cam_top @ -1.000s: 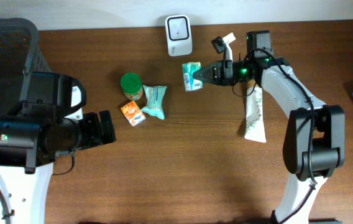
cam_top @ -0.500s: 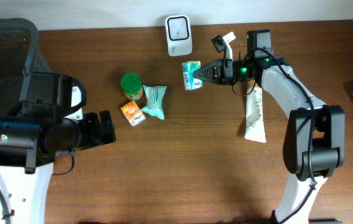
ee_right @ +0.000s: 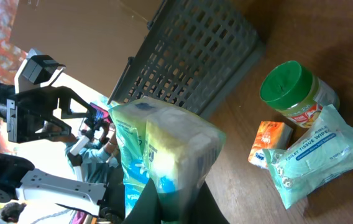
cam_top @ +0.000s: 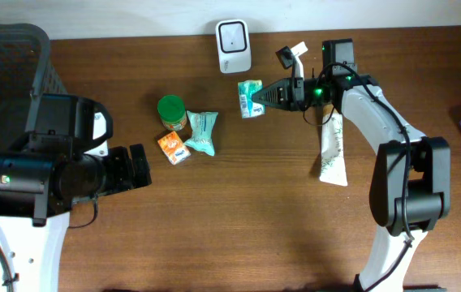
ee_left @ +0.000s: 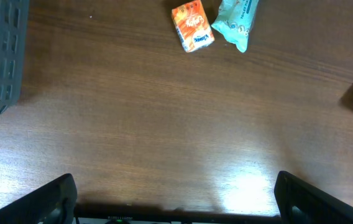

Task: Scan the item barcode
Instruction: 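Hold the green pack in front of the scanner with the right gripper, then carry the green pack to the far right and release it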

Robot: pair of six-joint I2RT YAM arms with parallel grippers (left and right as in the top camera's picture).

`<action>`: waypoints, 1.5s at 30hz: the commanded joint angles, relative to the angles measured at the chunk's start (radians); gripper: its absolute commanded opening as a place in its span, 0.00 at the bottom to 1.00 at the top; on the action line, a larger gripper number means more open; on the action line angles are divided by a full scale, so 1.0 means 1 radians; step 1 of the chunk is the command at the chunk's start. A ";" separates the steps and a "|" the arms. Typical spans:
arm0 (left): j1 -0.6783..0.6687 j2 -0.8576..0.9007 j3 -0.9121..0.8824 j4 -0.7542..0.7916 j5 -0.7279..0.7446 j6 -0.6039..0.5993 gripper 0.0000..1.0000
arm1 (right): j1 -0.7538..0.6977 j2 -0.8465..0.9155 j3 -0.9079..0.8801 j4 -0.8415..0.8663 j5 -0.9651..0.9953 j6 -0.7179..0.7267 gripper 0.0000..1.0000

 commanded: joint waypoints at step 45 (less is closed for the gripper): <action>0.002 -0.010 0.003 0.001 -0.007 0.008 0.99 | 0.269 -0.006 0.059 -0.110 1.683 0.050 0.04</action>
